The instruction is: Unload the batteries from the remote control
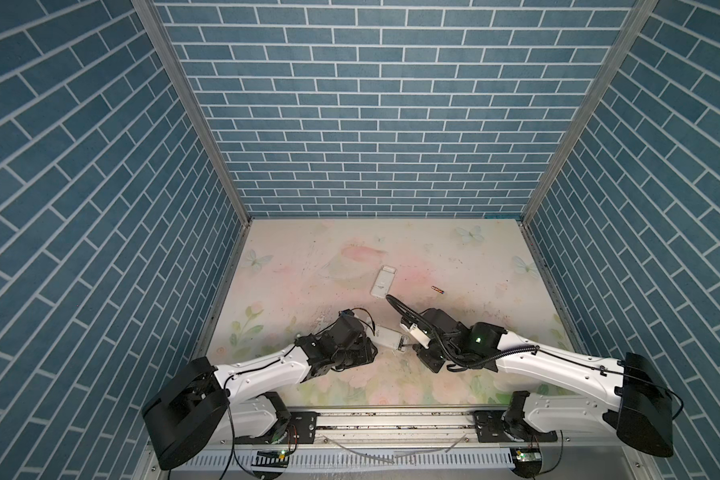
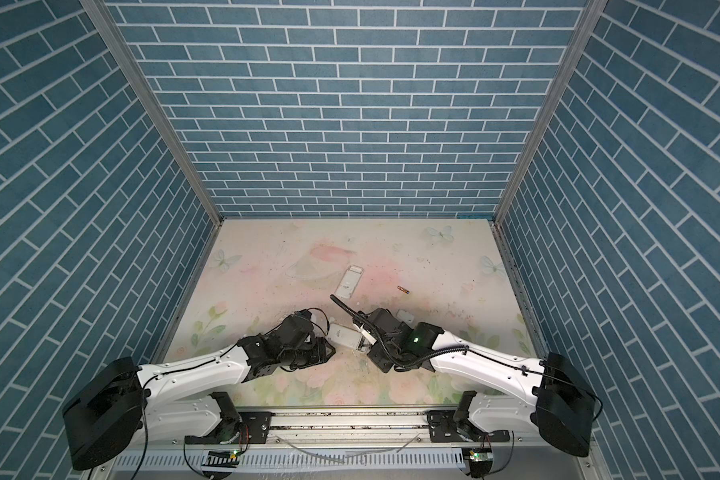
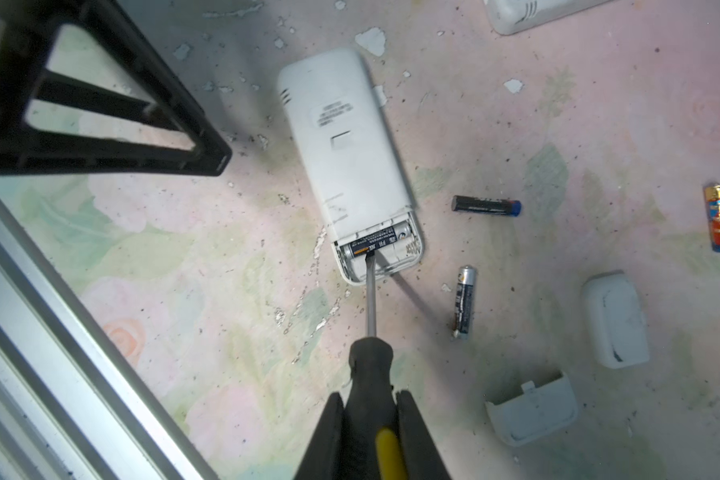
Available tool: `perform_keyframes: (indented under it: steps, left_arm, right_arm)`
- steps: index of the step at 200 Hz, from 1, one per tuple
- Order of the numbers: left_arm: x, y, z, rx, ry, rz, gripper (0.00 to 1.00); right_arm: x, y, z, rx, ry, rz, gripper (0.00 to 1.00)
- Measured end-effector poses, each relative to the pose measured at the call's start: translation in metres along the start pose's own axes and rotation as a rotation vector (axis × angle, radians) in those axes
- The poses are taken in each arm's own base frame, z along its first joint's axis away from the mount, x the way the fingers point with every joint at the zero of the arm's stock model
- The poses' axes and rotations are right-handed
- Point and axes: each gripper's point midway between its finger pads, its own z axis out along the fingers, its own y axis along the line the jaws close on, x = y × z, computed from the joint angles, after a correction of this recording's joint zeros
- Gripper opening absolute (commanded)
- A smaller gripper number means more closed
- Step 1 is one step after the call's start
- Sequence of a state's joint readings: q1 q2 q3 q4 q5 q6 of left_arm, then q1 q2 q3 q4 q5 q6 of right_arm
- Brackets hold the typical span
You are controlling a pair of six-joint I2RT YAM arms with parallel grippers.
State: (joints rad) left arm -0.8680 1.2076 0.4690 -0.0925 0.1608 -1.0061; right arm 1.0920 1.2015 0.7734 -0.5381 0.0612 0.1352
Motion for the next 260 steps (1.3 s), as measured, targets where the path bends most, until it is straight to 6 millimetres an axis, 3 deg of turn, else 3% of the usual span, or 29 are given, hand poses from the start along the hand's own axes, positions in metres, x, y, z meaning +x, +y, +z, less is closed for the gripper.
perform_keyframes:
  steps: [61, 110, 165, 200, 260]
  left_arm:
    - [-0.012, -0.005, -0.003, -0.035, -0.031, 0.035, 0.51]
    - [-0.058, -0.040, -0.013, -0.041, -0.124, 0.200, 0.43]
    - [-0.088, -0.067, 0.026, -0.024, -0.102, 0.377, 0.44]
    - [-0.085, -0.075, 0.046, 0.030, -0.071, 0.411, 0.34]
    - [-0.083, -0.077, 0.065, 0.065, -0.057, 0.415, 0.26]
  right_arm:
    - [-0.001, 0.014, 0.002, -0.026, 0.009, 0.007, 0.00]
    - [-0.005, 0.015, 0.005, -0.024, 0.001, 0.042, 0.00]
    - [-0.006, 0.014, 0.005, -0.015, -0.002, 0.079, 0.00]
    - [-0.006, 0.012, 0.004, -0.008, -0.007, 0.091, 0.00]
    - [-0.004, 0.009, 0.002, 0.011, -0.021, 0.116, 0.00]
